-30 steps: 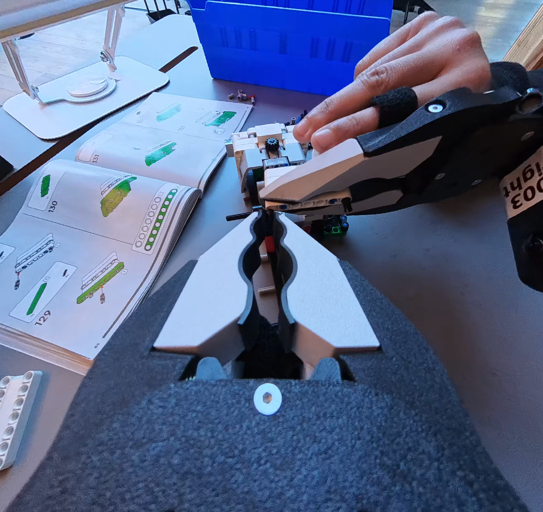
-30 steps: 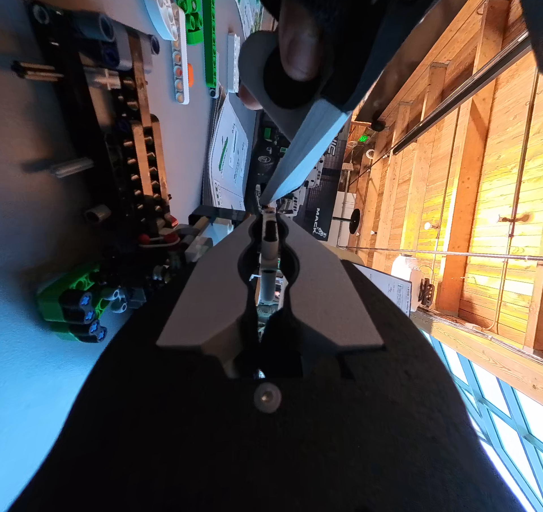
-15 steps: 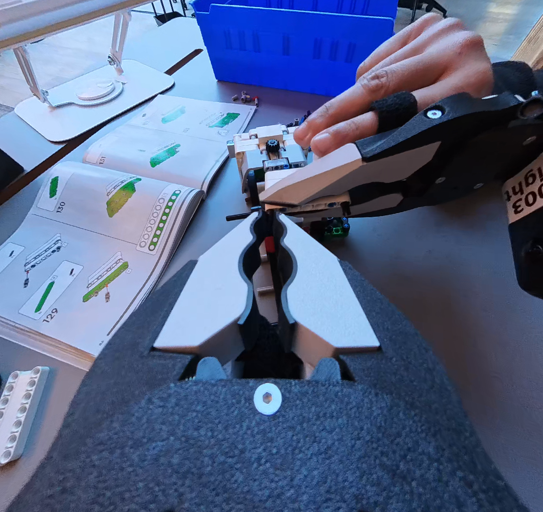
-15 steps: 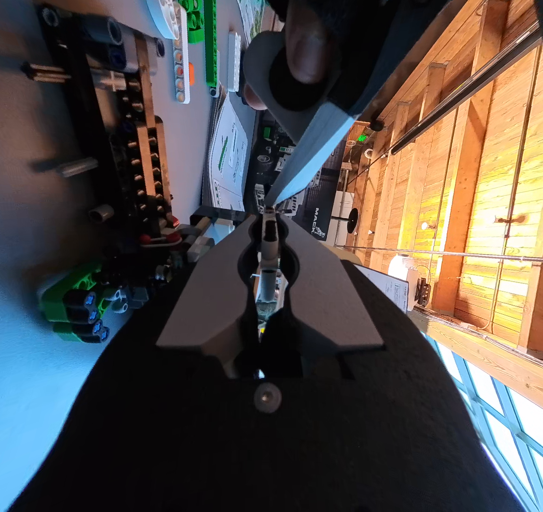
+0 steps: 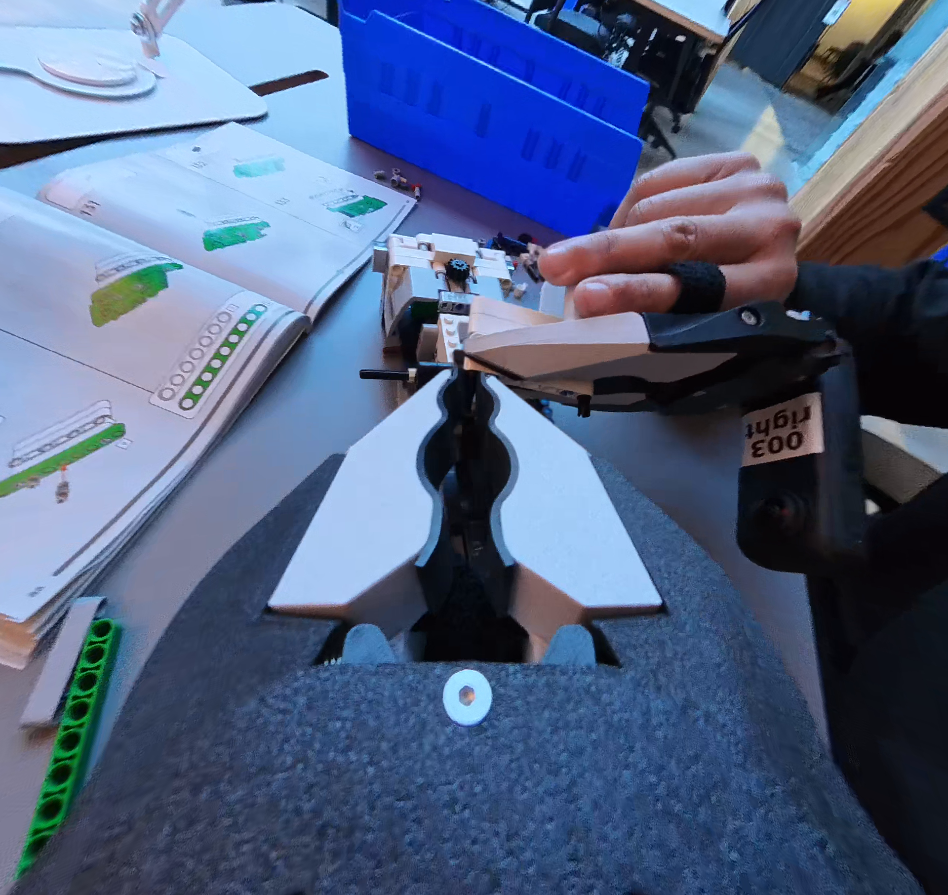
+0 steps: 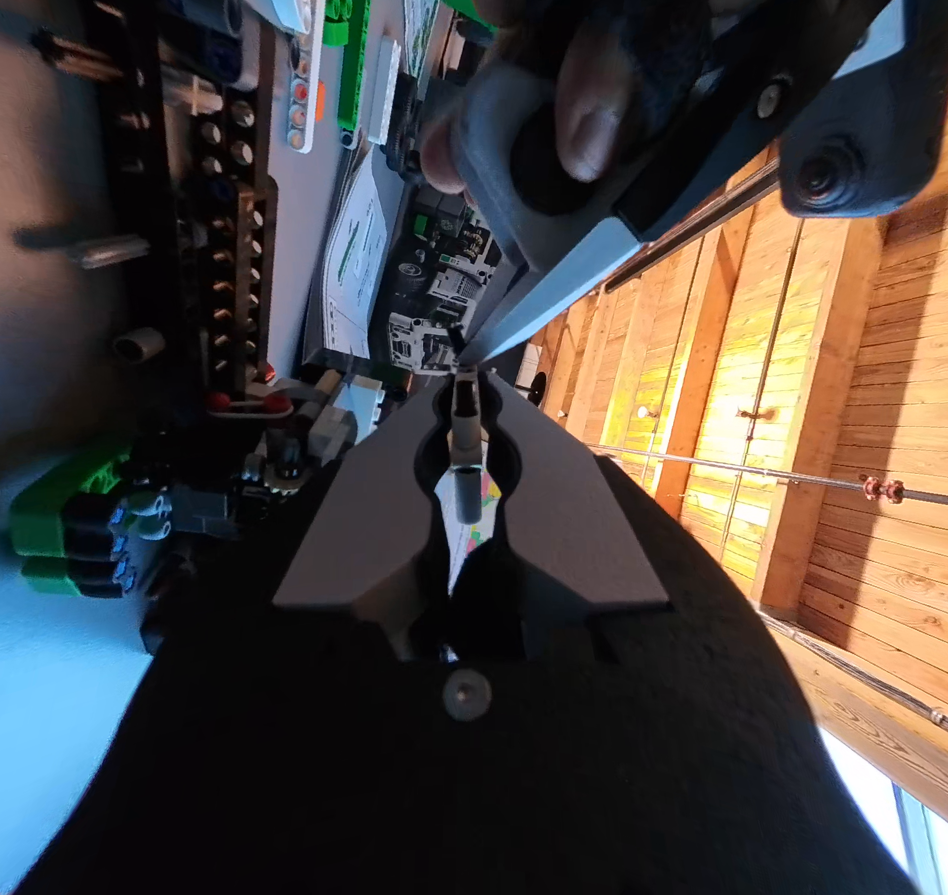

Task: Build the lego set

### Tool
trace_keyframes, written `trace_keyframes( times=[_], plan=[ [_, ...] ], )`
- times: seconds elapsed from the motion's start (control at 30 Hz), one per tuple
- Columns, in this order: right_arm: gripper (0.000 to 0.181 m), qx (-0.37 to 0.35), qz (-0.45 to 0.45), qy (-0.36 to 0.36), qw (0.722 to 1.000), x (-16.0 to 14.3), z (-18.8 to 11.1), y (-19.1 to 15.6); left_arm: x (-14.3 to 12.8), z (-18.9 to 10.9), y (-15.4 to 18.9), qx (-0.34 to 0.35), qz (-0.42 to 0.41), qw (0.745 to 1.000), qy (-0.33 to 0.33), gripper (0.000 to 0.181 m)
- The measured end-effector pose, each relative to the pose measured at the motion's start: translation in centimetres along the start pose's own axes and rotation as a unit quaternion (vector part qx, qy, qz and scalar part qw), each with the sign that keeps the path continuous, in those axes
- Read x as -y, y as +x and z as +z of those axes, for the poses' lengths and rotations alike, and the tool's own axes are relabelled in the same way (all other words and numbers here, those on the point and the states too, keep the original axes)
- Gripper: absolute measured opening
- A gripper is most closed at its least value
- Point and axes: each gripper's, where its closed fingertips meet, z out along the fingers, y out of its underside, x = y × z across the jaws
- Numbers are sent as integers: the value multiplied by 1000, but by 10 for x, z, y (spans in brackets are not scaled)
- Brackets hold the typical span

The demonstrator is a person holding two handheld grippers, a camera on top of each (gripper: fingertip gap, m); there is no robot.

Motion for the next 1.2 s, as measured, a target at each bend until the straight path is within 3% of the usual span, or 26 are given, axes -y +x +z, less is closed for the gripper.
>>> trace_keyframes(
  times=[0.03, 0.37, 0.63, 0.83, 1.2],
  plan=[
    [6, -3, -6, 1, 1000, 1, 0, 0, 0, 0, 1, -10, -12, 1000, 1, 3],
    [6, -25, 8, -3, 1000, 0, -4, 8, 8, -3, 6, -80, -114, 990, 36, 2],
    [7, -9, 51, 12, 999, -6, -4, 9, 11, -1, 6, -12, 34, 999, 31, 3],
    [7, -5, 42, 20, 999, -4, -5, 5, 3, 0, 5, 38, 123, 992, -12, 2],
    [7, -7, 38, 30, 999, 0, -10, 8, 5, -3, 13, -46, 5, 999, -2, 3]
  ],
)
